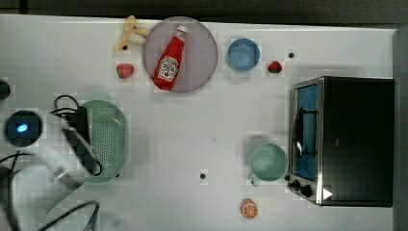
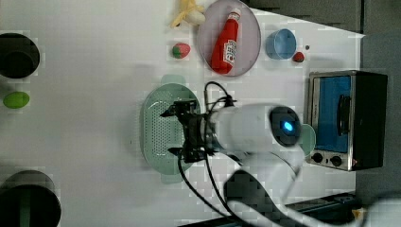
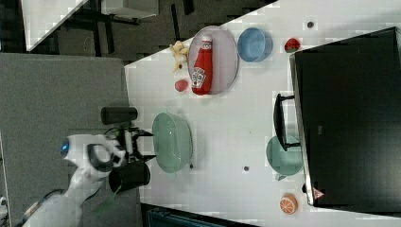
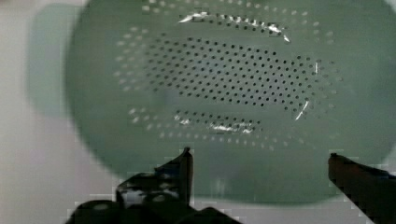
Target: Drag strainer left to right.
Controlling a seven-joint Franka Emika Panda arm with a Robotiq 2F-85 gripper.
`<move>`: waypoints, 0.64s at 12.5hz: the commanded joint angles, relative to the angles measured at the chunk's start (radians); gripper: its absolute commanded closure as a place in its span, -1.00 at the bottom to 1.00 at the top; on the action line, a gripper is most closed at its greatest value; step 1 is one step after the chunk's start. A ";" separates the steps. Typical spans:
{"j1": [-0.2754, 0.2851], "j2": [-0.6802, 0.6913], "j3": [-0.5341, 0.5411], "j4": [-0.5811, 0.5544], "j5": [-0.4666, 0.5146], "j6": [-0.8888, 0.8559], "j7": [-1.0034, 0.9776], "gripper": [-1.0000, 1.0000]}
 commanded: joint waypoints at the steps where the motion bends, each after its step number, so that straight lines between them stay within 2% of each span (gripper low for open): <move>1: 0.014 0.065 -0.063 -0.021 -0.015 0.085 0.091 -1.00; 5: 0.076 0.108 -0.163 -0.023 -0.080 0.106 0.091 -1.00; 8: 0.090 0.110 -0.188 -0.030 -0.086 0.122 0.091 -1.00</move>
